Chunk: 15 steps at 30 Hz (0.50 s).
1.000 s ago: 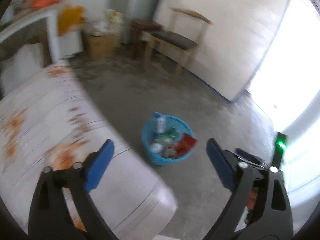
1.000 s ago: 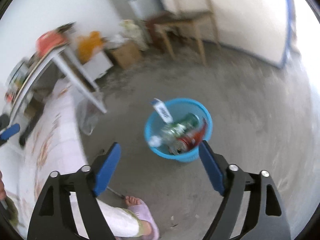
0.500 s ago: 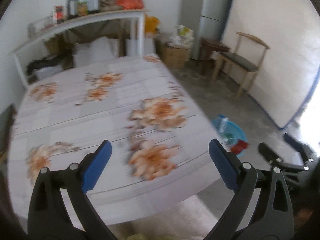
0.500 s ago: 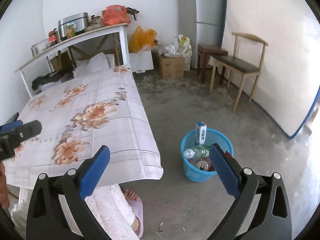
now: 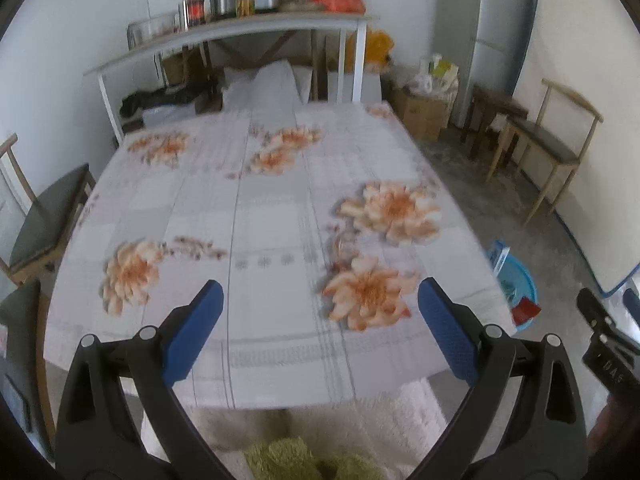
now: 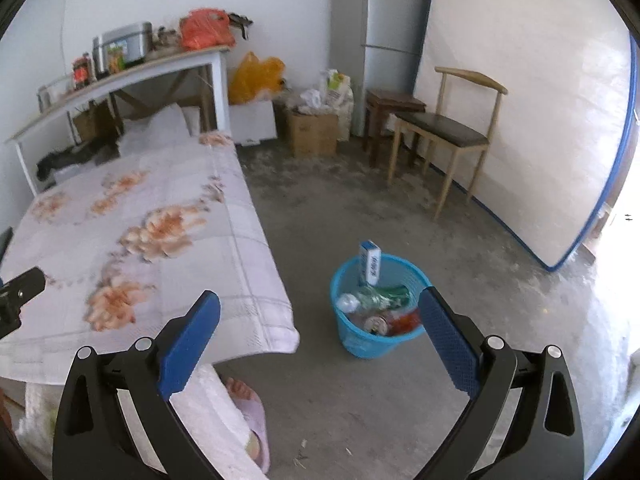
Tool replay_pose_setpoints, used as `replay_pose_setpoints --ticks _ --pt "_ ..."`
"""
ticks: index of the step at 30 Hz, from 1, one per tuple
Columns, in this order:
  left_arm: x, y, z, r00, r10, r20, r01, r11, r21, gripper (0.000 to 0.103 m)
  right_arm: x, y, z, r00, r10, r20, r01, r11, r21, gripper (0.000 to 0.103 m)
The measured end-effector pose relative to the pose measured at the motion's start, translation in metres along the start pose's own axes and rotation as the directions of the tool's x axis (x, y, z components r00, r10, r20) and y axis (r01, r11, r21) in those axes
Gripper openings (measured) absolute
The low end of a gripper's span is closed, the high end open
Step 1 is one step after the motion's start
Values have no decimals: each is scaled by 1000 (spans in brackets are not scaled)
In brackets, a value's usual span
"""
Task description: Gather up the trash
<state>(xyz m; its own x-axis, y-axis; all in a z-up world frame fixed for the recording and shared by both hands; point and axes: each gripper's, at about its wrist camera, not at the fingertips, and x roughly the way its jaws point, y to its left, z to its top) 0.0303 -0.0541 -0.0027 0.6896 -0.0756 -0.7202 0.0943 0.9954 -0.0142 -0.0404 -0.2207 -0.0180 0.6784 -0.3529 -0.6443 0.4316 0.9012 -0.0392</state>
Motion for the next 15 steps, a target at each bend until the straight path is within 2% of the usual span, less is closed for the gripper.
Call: replay_pose_setpoints --ticks 2,8,11,15 --pt "6 -1 -6 999 8 -41 -8 1000 10 94 2 -3 -3 1000 -24 -17 23 1000 -1 97" --pt "11 -13 -21 997 1 -74 4 998 70 94 6 -13 -6 997 -62 -49 63 998 8 97" --pt "10 -19 -23 998 5 -68 2 994 106 94 6 -14 -6 996 -64 -55 64 998 8 97" --pt "6 -20 -21 999 15 -50 -10 994 110 94 3 -13 -8 997 -63 -51 63 998 -10 96"
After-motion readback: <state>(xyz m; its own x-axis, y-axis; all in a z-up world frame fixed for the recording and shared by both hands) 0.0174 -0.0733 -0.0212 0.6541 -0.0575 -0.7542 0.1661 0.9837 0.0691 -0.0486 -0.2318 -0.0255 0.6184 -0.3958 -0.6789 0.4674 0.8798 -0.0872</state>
